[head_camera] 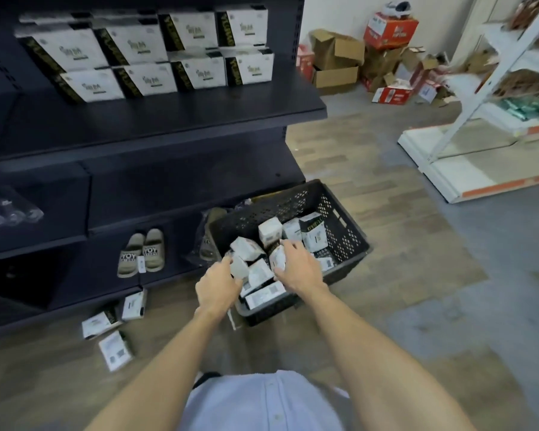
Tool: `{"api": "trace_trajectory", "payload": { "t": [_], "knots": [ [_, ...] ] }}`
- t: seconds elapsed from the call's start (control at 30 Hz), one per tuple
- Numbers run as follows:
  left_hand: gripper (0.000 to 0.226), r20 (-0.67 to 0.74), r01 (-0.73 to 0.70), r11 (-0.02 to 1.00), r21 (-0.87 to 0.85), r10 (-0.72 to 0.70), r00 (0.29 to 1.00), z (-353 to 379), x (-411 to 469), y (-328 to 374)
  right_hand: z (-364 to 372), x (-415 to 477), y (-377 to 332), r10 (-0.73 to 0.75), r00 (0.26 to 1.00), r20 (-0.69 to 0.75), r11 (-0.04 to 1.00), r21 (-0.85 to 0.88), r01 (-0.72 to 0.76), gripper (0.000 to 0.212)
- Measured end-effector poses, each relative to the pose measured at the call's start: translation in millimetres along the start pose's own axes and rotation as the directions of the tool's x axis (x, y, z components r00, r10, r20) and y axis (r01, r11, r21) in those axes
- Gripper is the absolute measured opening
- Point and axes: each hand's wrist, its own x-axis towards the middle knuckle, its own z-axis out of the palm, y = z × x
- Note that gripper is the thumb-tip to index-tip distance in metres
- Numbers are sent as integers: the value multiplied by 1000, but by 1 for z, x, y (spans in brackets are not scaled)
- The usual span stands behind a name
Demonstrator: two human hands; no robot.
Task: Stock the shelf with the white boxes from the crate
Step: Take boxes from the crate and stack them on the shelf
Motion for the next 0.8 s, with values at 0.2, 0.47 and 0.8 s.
{"api": "trace_trajectory", "payload": {
  "t": [0.2,0.47,0.8],
  "knots": [
    [26,-3,82,996,-43,-82,997,19,-7,33,-2,3,34,-29,998,49,999,-14,30,51],
    [42,20,211,967,-142,-210,977,41,19,49,-2,30,53,-6,993,120,999,-45,11,59],
    [49,121,147,979,-141,-130,984,59,78,81,-6,69,81,101,985,142,994,-47,-96,61]
  ]
}}
